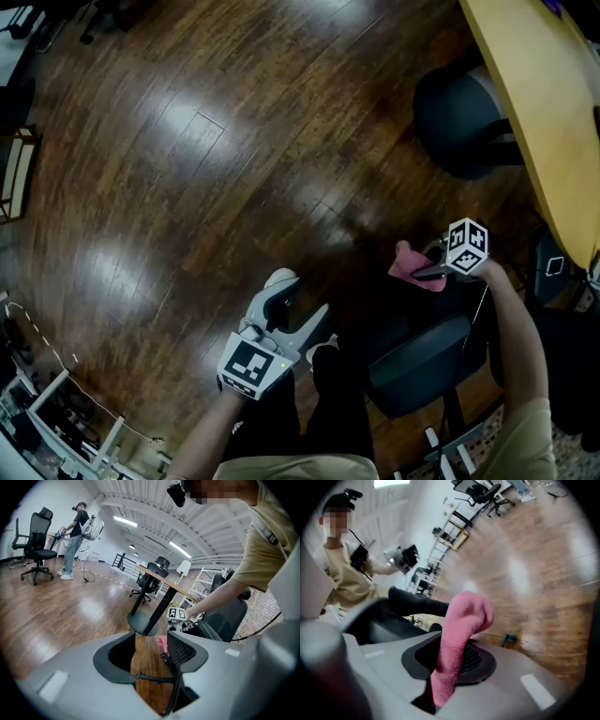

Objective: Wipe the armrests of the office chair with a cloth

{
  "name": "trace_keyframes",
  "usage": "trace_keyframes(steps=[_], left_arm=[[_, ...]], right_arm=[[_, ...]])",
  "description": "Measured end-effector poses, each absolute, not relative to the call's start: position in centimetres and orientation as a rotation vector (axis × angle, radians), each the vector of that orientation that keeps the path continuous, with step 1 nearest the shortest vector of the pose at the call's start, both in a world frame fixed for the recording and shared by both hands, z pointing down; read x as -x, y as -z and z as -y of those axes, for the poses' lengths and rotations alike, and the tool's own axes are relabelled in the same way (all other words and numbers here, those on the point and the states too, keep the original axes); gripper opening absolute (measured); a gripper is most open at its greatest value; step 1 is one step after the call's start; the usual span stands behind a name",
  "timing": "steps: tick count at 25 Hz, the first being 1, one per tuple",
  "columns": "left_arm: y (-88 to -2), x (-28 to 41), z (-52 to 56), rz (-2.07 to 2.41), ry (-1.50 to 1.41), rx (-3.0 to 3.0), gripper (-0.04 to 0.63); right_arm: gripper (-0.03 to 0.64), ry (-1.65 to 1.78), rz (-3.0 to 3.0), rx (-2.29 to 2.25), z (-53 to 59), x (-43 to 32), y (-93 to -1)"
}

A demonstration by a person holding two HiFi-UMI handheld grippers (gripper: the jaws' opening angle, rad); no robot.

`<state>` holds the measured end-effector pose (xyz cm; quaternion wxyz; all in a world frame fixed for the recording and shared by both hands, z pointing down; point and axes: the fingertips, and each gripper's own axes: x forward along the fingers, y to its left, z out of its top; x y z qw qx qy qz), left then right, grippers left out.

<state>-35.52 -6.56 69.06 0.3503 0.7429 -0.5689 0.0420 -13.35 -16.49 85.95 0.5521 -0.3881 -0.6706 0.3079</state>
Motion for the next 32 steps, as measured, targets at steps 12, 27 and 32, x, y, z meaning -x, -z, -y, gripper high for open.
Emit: trace_keyframes(steps=[12, 27, 32], left_arm=[[-67.5, 34.9, 8.8, 1.469, -0.003, -1.88, 0.195], [-71.0, 31.8, 6.6, 1.369, -0.149, -1.937, 0.195], [-68.1, 31.4, 7.7, 1.366, -0.145, -1.987, 0.196]], right_arm=[[0.065, -1.073, 1.189, 1.307, 11.1, 11.3, -79.5], [0.069, -0.535, 1.478, 0.735, 15.5, 11.1, -96.2], [0.069, -0.407, 1.883, 0.635, 20.8, 17.9, -86.3]])
